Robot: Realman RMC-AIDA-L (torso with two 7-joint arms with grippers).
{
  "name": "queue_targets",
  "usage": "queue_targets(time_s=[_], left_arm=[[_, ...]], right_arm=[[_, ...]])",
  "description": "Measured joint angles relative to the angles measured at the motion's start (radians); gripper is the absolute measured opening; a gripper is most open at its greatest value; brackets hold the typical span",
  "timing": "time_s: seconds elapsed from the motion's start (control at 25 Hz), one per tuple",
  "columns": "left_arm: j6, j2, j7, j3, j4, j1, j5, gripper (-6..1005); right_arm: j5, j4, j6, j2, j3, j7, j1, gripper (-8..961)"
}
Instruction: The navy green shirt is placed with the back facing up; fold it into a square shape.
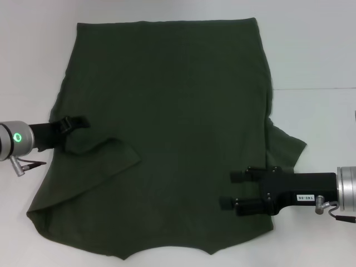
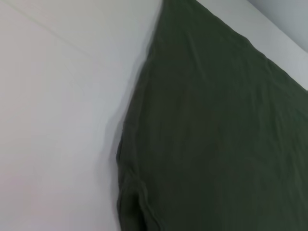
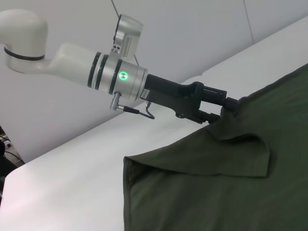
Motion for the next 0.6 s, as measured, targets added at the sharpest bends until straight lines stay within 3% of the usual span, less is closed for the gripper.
queue_targets(time_s=[0.6], left_arm=[[0.031,0.013,0.001,0.0,-0.002,0.002,0.009,803]], right_arm=[[0.0,0.0,0.0,-0.003,0.0,0.0,-0.003,917]])
